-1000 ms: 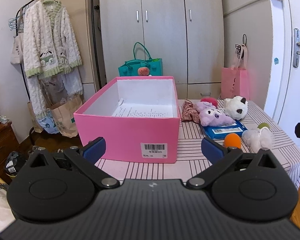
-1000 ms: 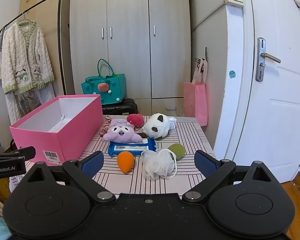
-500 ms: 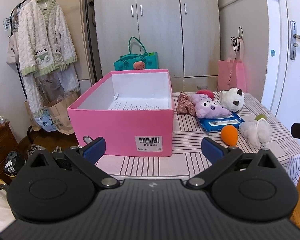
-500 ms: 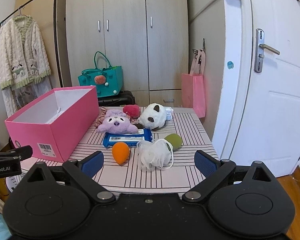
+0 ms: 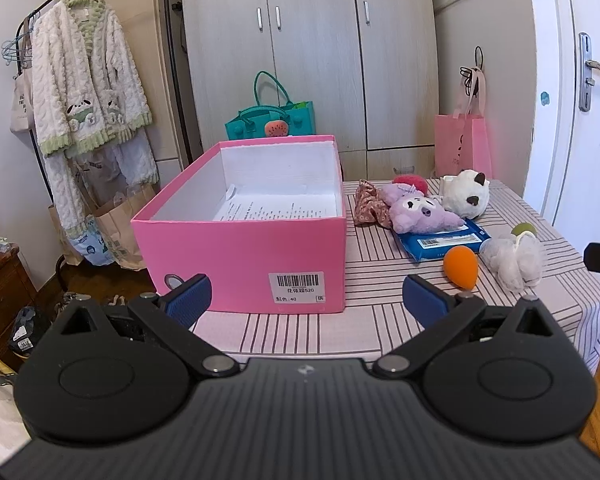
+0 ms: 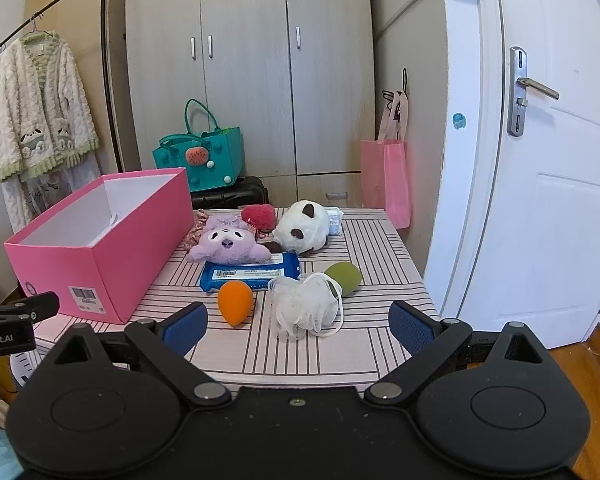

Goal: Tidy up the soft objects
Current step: 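Grasp the orange sponge with the left tool while the right tool grasps the white mesh pouf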

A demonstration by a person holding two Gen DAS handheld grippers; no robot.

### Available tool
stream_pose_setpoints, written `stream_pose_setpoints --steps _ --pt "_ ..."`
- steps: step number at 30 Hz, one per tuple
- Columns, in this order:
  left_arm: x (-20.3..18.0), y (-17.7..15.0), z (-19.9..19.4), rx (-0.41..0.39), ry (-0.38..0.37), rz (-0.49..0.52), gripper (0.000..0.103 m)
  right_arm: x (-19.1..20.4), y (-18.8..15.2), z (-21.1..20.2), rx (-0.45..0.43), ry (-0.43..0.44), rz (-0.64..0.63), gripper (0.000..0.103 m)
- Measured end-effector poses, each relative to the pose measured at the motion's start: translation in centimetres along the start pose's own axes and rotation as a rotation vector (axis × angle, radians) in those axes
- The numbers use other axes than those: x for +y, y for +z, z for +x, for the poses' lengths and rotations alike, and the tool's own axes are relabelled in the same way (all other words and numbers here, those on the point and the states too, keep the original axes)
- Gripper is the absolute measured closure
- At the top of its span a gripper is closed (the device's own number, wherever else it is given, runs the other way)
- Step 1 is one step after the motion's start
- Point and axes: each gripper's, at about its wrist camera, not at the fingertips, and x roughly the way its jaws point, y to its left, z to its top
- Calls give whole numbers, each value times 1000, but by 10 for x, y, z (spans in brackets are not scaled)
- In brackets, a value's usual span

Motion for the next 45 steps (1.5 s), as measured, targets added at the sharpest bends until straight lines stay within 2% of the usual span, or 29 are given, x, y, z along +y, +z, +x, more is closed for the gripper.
stream_pose_setpoints --steps 3,6,9,11,13,16,19,23,25,29,32,39,41,45 --pt "-1 2 2 8 -3 11 0 0 0 4 12 -3 -14 4" --pt "3 8 3 15 -33 5 0 -1 2 3 -11 14 -38 4" --pt "4 16 5 -1 -60 -2 0 -12 0 2 -101 83 -28 4" --pt "4 22 7 -5 -129 2 3 -22 -2 7 -155 128 1 3" --pt "2 27 10 -13 -169 -13 3 -31 -1 25 -116 124 11 3" --pt "-13 31 17 -52 -184 17 3 -37 -4 49 -77 98 6 3" --pt "-31 35 30 -63 -209 62 3 -39 -10 68 -55 119 -13 7" --pt "-54 41 51 -40 -291 87 3 -40 -17 92 -25 169 -21 14" --pt "-64 41 62 -28 -323 92 7 -42 -20 102 -11 207 -17 17" --pt "-83 37 85 10 -381 107 15 -40 -26 120 -13 203 -71 18" --pt "-95 31 103 53 -408 123 25 -45 -28 131 -9 234 -56 19" --pt "-110 21 144 112 -408 118 35 -51 -33 152 -17 274 -45 34" --pt "-113 17 154 138 -411 113 40 -48 -35 153 -22 267 -69 41" --pt "-112 9 163 182 -444 76 51 -47 -38 151 -18 277 -71 63"
